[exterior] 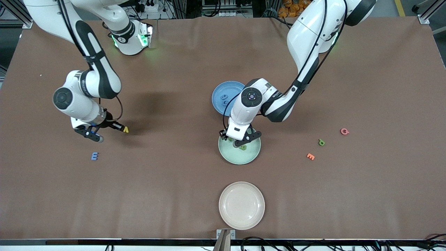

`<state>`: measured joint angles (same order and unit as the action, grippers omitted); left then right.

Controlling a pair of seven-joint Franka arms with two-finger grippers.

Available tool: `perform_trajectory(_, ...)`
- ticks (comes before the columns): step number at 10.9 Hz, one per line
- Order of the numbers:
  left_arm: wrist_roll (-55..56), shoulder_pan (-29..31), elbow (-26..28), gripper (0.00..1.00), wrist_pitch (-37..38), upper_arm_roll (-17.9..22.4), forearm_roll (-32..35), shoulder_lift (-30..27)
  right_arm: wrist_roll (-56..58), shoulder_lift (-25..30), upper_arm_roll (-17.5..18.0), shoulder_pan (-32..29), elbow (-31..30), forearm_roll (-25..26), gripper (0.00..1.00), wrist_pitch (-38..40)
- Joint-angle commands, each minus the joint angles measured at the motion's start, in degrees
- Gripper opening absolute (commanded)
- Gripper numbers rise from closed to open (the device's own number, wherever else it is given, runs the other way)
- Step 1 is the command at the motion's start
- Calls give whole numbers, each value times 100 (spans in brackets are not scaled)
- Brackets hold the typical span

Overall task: Sort letters by color into matching plates
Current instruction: 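Place N on the green plate while the right gripper grasps blue x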

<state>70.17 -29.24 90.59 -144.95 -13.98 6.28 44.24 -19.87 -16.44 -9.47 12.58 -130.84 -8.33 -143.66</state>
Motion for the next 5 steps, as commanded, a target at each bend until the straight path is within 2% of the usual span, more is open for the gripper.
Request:
perform_trajectory(1, 172, 58, -112, 100, 19, 70, 119, -37, 0, 194, 436, 166, 190, 840, 28, 495)
perform_trajectory(3, 59, 321, -68, 100, 429, 158, 145, -274, 27, 176, 473, 586, 558, 921, 28, 1004)
perform_trajectory(5, -782, 655, -59, 100, 1210, 150, 408, -520, 61, 176, 481, 1087, 727, 930, 28, 1103)
